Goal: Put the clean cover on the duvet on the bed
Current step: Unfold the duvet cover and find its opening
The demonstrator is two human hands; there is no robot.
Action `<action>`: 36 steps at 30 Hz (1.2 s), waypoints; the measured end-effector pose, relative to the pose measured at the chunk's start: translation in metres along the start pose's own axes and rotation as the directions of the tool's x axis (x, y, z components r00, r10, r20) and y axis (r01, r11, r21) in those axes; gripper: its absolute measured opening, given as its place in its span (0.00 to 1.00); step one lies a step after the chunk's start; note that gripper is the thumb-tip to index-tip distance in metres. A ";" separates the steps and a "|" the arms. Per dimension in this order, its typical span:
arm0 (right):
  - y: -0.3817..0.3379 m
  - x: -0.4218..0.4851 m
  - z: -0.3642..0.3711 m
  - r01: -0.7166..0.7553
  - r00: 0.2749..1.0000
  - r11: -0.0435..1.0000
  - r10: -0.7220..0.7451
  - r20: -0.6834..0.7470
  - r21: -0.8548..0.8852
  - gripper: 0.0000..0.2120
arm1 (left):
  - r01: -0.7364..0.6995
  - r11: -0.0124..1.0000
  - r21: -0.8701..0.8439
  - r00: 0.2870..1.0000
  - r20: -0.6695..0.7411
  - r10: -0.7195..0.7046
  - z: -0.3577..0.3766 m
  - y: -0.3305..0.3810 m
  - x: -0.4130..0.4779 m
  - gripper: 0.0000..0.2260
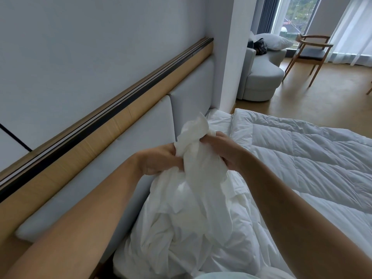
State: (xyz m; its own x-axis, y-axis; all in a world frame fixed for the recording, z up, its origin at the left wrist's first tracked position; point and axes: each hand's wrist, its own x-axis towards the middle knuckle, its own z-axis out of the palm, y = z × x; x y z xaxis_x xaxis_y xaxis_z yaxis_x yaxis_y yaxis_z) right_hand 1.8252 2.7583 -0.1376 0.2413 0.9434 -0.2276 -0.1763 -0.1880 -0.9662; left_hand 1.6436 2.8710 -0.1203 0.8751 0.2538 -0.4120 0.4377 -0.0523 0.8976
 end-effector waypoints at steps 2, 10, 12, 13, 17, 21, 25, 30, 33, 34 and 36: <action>0.000 -0.007 -0.008 -0.078 0.984 0.996 0.083 0.161 -0.038 0.06 | -0.041 0.989 -0.141 0.990 -0.141 0.021 0.007 0.003 0.004 0.07; 0.015 -0.012 -0.009 -0.031 0.975 0.997 0.046 0.219 -0.072 0.09 | -0.123 0.991 -0.049 0.974 -0.195 0.111 0.012 0.006 0.006 0.15; 0.015 -0.012 -0.007 -0.008 0.982 1.000 0.013 0.186 -0.025 0.06 | -0.092 0.992 -0.082 0.987 -0.139 0.080 0.009 0.005 0.003 0.21; 0.014 -0.012 -0.004 0.010 0.984 1.000 -0.004 0.175 -0.030 0.05 | -0.075 0.994 -0.081 0.991 -0.119 0.065 0.008 0.005 0.002 0.26; 0.014 -0.011 0.005 0.060 0.990 0.993 -0.046 0.132 -0.099 0.08 | 0.024 0.999 0.042 0.998 0.063 -0.027 0.001 0.004 -0.006 0.30; 0.016 -0.009 0.005 0.079 0.996 0.987 -0.071 0.058 -0.137 0.07 | 0.014 0.996 0.084 0.997 0.072 -0.020 0.005 -0.002 -0.007 0.24; 0.013 -0.014 -0.001 0.068 0.991 0.994 -0.058 0.120 -0.082 0.10 | -0.115 0.986 -0.125 0.991 -0.089 0.104 0.010 -0.007 -0.005 0.15; 0.010 -0.022 -0.013 -0.095 0.902 0.971 0.178 0.394 -0.221 0.06 | -0.220 0.971 -0.092 0.953 -0.234 0.193 0.000 0.003 -0.006 0.17; 0.009 -0.018 -0.015 -0.106 0.880 0.963 0.208 0.427 -0.249 0.11 | -0.182 0.981 -0.069 0.965 -0.203 0.165 0.000 0.006 -0.005 0.20; 0.010 -0.017 -0.014 -0.105 0.902 0.978 0.171 0.397 -0.183 0.11 | -0.128 0.989 -0.079 0.981 -0.156 0.114 -0.002 0.006 -0.006 0.22; 0.012 -0.013 -0.014 -0.078 0.948 0.996 0.086 0.305 -0.038 0.10 | 0.020 0.999 -0.041 1.000 -0.023 -0.021 -0.003 0.004 -0.009 0.27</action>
State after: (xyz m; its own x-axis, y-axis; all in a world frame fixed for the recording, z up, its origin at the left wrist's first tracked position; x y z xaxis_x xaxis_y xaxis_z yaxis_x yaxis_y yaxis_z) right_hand 1.8331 2.7401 -0.1474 -0.0775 0.9619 -0.2622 -0.1581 -0.2715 -0.9494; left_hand 1.6365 2.8716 -0.1126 0.8605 0.2772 -0.4274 0.4468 -0.0077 0.8946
